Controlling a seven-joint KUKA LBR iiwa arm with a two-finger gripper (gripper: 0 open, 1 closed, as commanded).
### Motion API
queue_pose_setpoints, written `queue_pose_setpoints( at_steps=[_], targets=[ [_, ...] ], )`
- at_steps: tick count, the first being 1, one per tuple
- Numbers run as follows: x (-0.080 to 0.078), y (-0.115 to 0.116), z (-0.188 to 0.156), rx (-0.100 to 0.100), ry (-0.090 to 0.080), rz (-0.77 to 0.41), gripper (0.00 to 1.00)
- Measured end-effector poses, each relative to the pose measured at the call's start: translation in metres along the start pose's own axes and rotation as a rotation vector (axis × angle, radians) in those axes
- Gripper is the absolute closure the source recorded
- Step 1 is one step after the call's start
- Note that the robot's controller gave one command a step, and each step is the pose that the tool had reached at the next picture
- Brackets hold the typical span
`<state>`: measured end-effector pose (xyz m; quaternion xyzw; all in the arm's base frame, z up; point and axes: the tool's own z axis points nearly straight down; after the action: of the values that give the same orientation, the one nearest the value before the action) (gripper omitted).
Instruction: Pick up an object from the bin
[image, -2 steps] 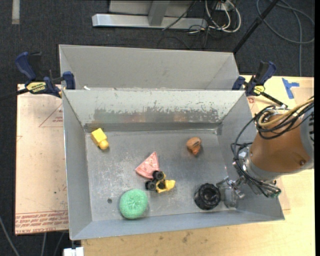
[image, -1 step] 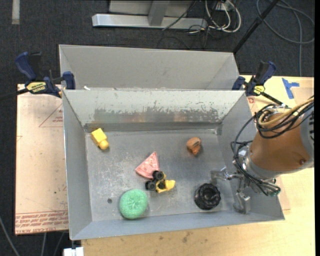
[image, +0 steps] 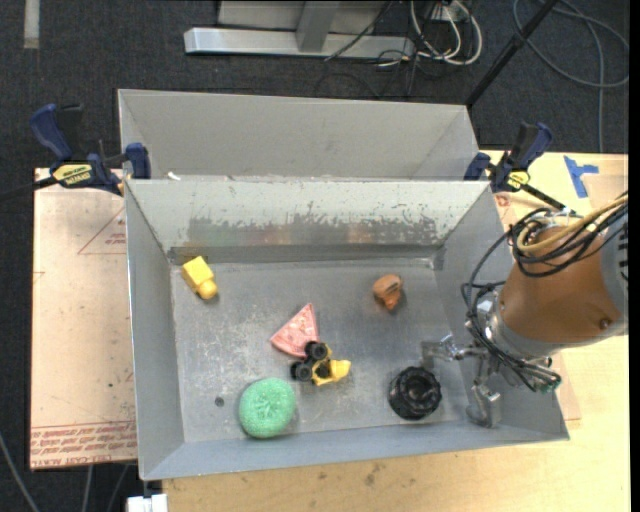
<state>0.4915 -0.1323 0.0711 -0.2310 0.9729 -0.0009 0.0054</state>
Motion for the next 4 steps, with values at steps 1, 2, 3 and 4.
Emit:
queue_pose_setpoints(
  at_steps=[1, 2, 3, 4],
  targets=[
    [-0.007, 0.018, 0.000, 0.004, 0.000, -0.068, 0.00],
    [-0.033, 0.043, 0.001, -0.003, 0.005, -0.046, 0.00],
    [-0.037, 0.048, 0.001, -0.004, 0.005, 0.000, 0.00],
    [-0.035, 0.053, 0.000, -0.003, 0.001, 0.053, 0.00]
  ],
)
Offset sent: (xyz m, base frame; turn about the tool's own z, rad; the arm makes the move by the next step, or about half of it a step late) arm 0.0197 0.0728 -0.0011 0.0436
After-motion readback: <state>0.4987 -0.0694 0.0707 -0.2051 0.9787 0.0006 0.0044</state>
